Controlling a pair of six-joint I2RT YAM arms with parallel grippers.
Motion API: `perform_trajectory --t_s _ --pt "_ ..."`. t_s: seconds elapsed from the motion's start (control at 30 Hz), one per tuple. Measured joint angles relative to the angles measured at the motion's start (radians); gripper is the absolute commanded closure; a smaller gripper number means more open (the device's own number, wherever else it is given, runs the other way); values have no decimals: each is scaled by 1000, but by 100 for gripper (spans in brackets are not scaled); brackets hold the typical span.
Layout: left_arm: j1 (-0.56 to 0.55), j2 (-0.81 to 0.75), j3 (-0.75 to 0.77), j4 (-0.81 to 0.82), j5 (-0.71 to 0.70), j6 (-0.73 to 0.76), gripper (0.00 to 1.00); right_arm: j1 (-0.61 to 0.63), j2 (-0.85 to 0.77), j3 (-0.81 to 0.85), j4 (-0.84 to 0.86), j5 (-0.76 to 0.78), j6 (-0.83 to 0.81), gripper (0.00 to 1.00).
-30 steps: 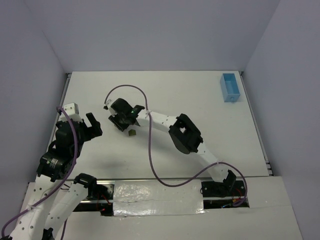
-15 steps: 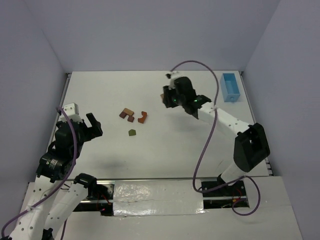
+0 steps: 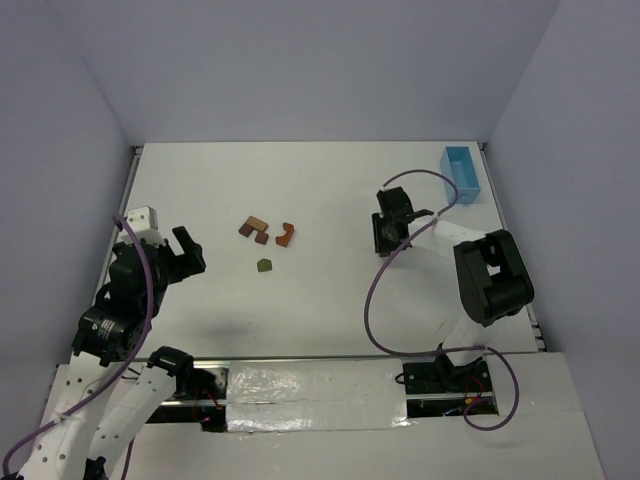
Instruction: Build the wood block tower
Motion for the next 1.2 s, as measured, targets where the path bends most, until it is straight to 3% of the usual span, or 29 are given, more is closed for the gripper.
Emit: perform_trajectory --t_s 0.2,0.23,0.47,0.53,0.57,0.67,0.83,0.93,1.1,1.2 --pt "-3 0 -1 0 5 0 1 0 19 3 -1 8 18 42" --pt "-4 0 -1 0 5 0 1 0 19 3 -2 7 21 33" --pt "-5 0 -1 0 6 0 0 7 0 4 -19 1 37 27" --pt "-5 1 -1 0 6 0 0 31 -27 14 -45 22 53 17" --pt "-5 2 -1 0 6 0 0 60 -41 27 -57 49 63 1" --pt "-5 3 -1 0 6 0 1 197 -76 86 -49 111 90 0" --pt "-5 13 -1 0 3 0 0 322 -97 145 129 -131 160 1" --pt "-5 20 -1 -1 0 0 0 355 12 313 105 -148 211 8" --pt "-5 22 -1 -1 -2 0 0 499 309 732 6 80 296 17" --pt "-5 21 -1 -1 -4 0 1 589 449 902 -83 236 346 20"
